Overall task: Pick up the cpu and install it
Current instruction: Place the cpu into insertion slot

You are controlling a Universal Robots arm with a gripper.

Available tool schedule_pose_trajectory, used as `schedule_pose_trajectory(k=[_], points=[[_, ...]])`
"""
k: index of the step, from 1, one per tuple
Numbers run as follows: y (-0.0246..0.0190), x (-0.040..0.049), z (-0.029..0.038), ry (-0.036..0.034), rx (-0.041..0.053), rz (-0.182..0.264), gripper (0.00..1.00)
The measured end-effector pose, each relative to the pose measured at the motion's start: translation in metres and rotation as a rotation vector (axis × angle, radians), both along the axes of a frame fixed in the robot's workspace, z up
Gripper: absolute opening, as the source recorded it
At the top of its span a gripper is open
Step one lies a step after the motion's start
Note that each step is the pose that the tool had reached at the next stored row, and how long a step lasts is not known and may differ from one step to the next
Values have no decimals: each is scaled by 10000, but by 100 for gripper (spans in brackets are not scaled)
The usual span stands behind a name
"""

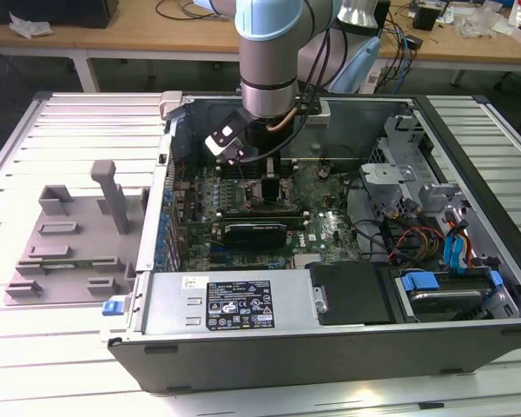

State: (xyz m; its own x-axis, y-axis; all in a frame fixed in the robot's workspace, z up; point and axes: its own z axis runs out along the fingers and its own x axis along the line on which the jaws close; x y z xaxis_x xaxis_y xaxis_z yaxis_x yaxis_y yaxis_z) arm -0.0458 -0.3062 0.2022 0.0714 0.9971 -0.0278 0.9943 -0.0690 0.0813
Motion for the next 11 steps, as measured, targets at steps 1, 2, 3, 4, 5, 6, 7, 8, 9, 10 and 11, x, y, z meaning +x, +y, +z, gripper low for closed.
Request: schedule_pose_trajectory(k=[1,2,3,4,5,6,7,8,9,10,11], points=[[0,0,0,0,0,0,61],[0,0,0,0,0,1,61],[0,0,0,0,0,-1,61],[-1,0,-1,-1,2,0,61],[-8,1,-1,-1,2,3,61],[-15,0,-1,-1,2,1,61],[-15,0,-1,0,1,1,61],[-17,0,5,1,-1,2,61],[-17,0,16,1,-1,2,61],[-16,0,28,1,-1,2,61],[-16,0,61,0,0,2,61]])
